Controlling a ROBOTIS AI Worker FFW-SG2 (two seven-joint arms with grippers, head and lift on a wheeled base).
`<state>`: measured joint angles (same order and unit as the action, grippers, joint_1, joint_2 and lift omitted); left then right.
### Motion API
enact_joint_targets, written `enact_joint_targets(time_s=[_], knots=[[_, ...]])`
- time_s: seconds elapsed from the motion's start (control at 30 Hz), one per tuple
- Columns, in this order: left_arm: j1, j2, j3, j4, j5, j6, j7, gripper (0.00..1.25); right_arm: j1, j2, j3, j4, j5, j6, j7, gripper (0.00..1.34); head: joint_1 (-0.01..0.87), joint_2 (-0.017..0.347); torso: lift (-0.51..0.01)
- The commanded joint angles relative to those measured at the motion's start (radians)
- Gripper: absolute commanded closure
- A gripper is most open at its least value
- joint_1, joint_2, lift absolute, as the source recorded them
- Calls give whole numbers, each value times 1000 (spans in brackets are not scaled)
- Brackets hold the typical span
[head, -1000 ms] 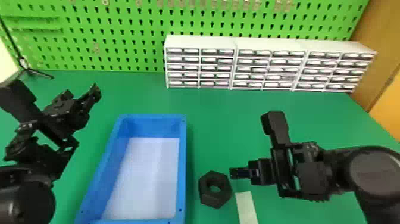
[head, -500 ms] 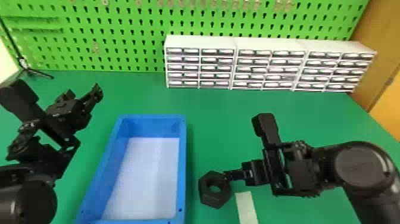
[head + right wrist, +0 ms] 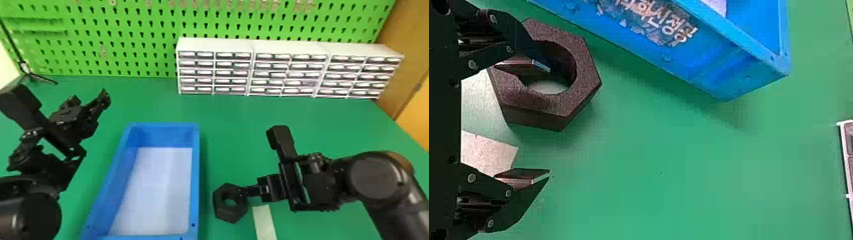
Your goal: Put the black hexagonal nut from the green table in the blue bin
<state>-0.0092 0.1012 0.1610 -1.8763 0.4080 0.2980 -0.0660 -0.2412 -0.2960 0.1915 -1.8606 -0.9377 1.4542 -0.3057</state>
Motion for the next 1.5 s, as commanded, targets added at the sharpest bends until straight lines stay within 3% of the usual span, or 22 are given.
enact_joint_targets(time_s=[0.0,0.63,1.47], knots=[[0,0,0,0,0,0,0,432,-7,1,8,6,27,0,14,524,692,8,-97],[0,0,-1,0,0,0,0,432,-27,3,51,31,126,-23,112,524,692,8,-97],[0,0,-1,2,0,0,0,433,-49,1,103,72,195,-58,211,524,692,8,-97]])
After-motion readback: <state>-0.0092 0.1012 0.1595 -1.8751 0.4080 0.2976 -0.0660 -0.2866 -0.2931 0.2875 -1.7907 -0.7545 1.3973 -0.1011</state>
